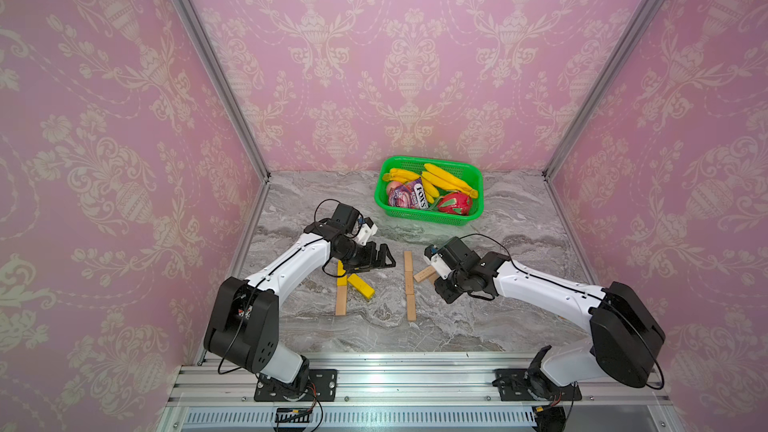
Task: Assemble the letter k with building blocks
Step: Assemble the building block at the center of the board.
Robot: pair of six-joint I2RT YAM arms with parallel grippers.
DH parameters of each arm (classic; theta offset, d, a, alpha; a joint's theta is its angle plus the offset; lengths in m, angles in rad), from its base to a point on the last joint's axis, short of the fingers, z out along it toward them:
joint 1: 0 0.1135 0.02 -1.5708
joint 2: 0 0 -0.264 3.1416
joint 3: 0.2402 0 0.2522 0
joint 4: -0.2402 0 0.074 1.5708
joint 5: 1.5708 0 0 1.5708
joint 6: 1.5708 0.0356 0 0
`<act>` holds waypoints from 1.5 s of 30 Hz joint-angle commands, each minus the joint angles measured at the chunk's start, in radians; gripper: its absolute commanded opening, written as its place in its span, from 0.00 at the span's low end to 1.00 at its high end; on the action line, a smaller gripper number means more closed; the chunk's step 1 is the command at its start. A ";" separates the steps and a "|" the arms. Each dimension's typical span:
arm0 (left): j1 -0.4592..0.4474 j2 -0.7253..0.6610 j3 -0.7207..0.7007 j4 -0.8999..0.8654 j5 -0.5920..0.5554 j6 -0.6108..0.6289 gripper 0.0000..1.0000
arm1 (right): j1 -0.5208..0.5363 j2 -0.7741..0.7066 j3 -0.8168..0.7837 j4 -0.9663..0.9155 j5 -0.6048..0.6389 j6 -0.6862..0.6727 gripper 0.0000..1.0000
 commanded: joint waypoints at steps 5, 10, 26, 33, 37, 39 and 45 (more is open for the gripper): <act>0.014 -0.067 -0.059 0.038 0.011 -0.063 0.99 | 0.044 0.036 -0.004 -0.023 0.029 -0.017 0.23; 0.015 -0.073 -0.059 0.028 0.006 -0.055 0.99 | 0.082 0.085 0.015 -0.055 0.049 -0.016 0.22; 0.016 -0.092 -0.104 0.046 0.000 -0.058 0.99 | 0.124 0.190 0.066 -0.079 0.087 -0.043 0.20; 0.016 -0.089 -0.102 0.046 -0.001 -0.053 0.99 | 0.123 0.219 0.087 -0.080 0.084 -0.056 0.20; 0.016 -0.085 -0.099 0.046 0.001 -0.053 0.99 | 0.123 0.229 0.100 -0.085 0.087 -0.065 0.20; 0.015 -0.085 -0.100 0.047 0.000 -0.053 0.99 | 0.125 0.231 0.104 -0.089 0.087 -0.067 0.20; 0.016 -0.079 -0.099 0.048 0.002 -0.051 0.99 | 0.123 0.233 0.112 -0.083 0.085 -0.066 0.30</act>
